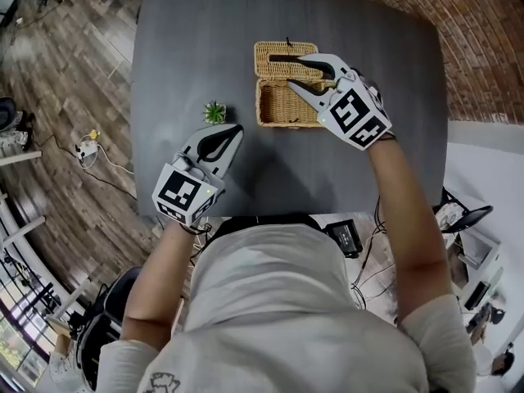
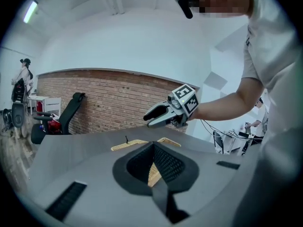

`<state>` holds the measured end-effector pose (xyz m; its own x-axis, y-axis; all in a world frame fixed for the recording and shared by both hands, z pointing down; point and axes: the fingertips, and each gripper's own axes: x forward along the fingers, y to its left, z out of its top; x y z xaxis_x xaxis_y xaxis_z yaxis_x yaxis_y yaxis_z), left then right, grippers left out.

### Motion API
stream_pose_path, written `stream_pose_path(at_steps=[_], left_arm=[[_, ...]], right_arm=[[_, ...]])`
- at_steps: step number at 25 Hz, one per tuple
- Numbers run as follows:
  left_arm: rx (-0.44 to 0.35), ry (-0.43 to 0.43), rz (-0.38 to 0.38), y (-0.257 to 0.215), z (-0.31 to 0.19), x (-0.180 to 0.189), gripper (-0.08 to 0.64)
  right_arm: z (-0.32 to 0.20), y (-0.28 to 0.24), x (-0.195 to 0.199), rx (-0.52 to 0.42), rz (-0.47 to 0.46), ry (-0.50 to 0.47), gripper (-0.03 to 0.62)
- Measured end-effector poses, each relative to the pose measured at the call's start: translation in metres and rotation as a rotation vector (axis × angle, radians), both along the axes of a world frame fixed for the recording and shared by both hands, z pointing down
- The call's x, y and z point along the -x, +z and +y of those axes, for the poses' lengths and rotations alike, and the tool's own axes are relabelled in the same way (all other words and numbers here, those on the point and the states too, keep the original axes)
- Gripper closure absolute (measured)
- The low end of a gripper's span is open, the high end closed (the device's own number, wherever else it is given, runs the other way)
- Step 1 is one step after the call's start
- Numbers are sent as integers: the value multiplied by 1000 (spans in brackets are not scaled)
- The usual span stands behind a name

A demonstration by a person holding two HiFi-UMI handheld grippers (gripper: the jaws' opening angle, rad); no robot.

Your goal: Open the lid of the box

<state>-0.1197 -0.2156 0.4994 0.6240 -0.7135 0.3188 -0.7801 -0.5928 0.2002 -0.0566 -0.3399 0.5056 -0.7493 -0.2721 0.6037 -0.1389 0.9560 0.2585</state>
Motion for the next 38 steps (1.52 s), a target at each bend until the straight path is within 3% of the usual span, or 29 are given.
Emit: stream_pose_path(at_steps=[7, 22, 28, 38], left_arm=[[-51, 50, -7, -25, 34, 9, 549], [-150, 137, 63, -79, 113, 9, 549], [-193, 211, 59, -99, 134, 0, 549], [-233, 234, 63, -122, 159, -25, 549]], right_arm=[[71, -14, -7, 9, -75, 101, 428], [196, -67, -10, 5, -326, 347, 430], [233, -91, -11, -22, -335, 357, 442], [273, -108, -33, -15, -352, 346, 474]])
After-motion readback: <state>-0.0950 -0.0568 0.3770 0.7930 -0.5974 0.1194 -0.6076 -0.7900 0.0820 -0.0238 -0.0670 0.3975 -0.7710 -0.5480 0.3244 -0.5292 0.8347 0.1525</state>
